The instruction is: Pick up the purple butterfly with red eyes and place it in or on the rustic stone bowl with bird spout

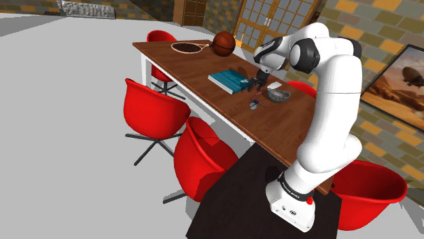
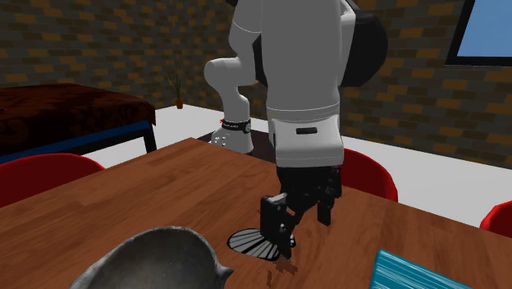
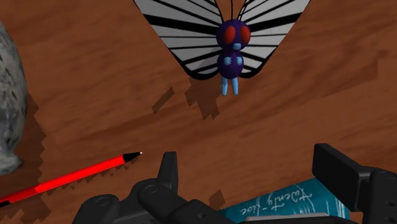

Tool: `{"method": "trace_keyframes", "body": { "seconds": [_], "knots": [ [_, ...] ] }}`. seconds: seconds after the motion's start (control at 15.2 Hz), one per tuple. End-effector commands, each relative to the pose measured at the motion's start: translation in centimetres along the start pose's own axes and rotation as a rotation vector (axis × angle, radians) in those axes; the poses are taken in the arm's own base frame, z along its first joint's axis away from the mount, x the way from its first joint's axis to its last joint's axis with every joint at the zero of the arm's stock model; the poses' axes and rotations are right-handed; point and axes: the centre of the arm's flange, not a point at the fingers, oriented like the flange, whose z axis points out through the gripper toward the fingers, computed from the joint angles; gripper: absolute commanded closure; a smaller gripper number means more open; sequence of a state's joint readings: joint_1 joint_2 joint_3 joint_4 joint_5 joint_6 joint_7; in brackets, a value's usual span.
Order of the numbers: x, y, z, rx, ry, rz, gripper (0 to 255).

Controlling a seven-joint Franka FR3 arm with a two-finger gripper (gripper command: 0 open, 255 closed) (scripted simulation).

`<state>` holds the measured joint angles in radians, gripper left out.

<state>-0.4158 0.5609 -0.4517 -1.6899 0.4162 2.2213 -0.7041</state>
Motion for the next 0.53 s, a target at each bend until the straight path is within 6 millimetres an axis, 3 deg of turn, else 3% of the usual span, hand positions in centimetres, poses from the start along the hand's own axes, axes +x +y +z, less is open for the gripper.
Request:
{"method": "trace_keyframes", "body": {
  "seconds": [0.0,0.2,0.46],
  "knots": [
    [0.1,0.1,1.1,0.000,0.000,0.000,0],
    [0.1,0.1,2.9,0.000,0.000,0.000,0],
    [0.1,0.1,2.9,0.000,0.000,0.000,0]
  ]
}}
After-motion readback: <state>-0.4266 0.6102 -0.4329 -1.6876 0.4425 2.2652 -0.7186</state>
